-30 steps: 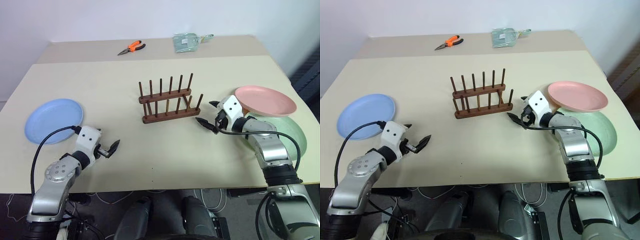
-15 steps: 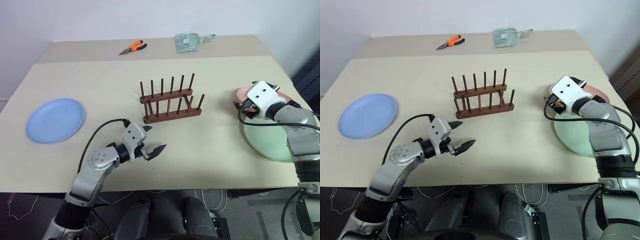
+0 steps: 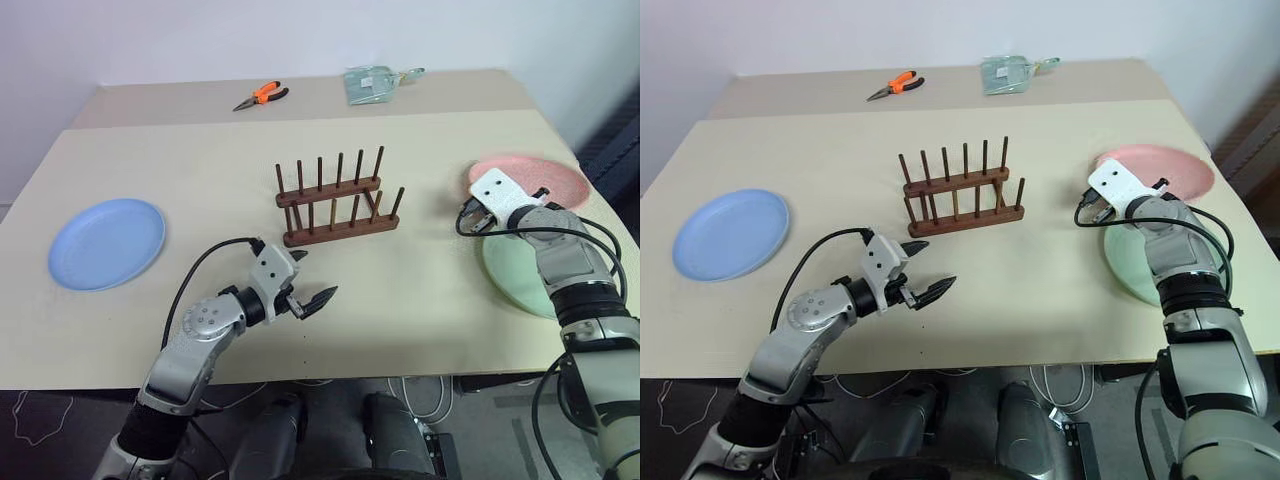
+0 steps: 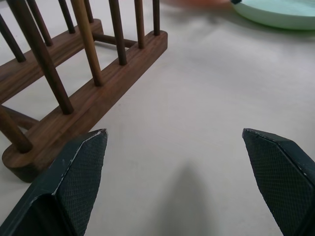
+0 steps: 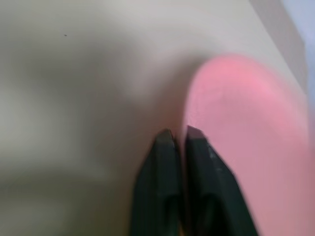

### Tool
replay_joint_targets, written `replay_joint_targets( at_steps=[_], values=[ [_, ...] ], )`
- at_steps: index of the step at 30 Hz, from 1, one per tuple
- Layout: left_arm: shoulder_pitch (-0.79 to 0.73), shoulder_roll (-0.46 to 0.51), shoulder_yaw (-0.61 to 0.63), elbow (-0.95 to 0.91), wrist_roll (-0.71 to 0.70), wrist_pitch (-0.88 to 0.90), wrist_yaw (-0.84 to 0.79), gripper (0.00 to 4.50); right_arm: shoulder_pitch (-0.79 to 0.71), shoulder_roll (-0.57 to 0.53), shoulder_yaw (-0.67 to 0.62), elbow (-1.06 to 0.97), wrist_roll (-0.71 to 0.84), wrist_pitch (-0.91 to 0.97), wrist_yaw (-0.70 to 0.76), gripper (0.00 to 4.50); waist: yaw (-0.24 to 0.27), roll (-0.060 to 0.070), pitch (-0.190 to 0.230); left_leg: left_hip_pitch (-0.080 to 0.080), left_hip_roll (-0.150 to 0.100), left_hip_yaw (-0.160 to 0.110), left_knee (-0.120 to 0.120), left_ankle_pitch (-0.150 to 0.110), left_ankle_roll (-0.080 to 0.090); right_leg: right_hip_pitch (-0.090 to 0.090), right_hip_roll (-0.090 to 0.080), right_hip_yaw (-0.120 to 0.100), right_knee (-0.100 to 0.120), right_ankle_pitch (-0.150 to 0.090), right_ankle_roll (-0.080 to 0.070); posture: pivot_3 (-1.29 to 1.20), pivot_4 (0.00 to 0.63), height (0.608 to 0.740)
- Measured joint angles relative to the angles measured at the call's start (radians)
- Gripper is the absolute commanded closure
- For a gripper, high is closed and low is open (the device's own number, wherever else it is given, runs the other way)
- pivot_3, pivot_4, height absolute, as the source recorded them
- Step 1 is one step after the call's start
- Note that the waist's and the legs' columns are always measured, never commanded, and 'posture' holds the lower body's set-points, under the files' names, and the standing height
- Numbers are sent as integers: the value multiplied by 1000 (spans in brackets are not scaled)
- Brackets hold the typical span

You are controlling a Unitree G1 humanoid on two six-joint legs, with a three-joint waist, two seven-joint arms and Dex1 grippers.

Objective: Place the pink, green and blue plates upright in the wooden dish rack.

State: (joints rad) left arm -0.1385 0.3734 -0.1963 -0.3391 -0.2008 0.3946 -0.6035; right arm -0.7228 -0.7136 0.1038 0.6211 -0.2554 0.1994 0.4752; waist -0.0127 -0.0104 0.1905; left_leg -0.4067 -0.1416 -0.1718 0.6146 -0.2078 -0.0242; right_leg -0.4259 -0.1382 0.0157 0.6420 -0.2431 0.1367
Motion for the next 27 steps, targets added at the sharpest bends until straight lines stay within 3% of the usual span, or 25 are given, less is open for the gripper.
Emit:
replay_joint_targets(
  at_steps=[4, 7, 9, 12, 13, 16, 20, 27],
  values=[
    [-2, 0, 20, 0, -5, -12, 3, 0, 21, -10, -13, -113, 4, -25, -12, 4437, -1, 0, 0, 0, 1, 1, 0, 0, 0, -1, 1, 2, 0, 1, 0, 0, 150, 740],
    [-2, 2, 53, 0, -9, -21, 6, 0, 30, 8, -101, -300, 123, -57, 20, 4437, -3, 0, 0, 0, 3, 2, 0, 0, 0, -2, 3, 3, -1, 3, 2, 0, 150, 740],
    [1, 11, 76, 1, -17, -32, 5, 0, 24, 74, -204, -448, 296, 5, 54, 4437, -2, 0, 0, 0, 7, 2, -1, 0, 0, -1, 6, 3, -5, 6, 1, 0, 150, 740],
    [10, 23, 103, 1, -30, -41, -5, 0, 11, 200, -377, -683, 760, 301, 82, 4437, 1, 0, 0, -1, 10, 1, -1, 0, 0, 0, 10, 3, -10, 10, 0, 0, 150, 740],
    [14, 31, 109, 1, -30, -43, -6, 0, 5, 246, -431, -747, 935, 399, 58, 4437, 1, 0, 0, -1, 11, 1, -1, 0, 0, 0, 10, 3, -11, 10, -1, 0, 150, 740],
    [16, 38, 116, 2, -30, -52, -8, 0, 0, 334, -497, -847, 1267, 560, -57, 4437, 3, 1, 0, -1, 11, 2, -1, 0, 0, 0, 10, 3, -12, 11, -2, 0, 150, 740],
    [16, 37, 116, 2, -31, -51, -6, 0, 28, 347, -484, -871, 1407, 649, -150, 4437, 2, 1, 0, -1, 12, 3, -1, 0, 0, 0, 10, 3, -12, 11, -2, 0, 150, 740],
    [36, 36, 115, -10, -31, -51, -3, 0, 6, 356, -486, -759, 1520, 679, -250, 4437, -2, 1, 0, -1, 13, 5, -2, 0, 0, -1, 11, 4, -12, 12, -3, 0, 150, 740]
  ],
)
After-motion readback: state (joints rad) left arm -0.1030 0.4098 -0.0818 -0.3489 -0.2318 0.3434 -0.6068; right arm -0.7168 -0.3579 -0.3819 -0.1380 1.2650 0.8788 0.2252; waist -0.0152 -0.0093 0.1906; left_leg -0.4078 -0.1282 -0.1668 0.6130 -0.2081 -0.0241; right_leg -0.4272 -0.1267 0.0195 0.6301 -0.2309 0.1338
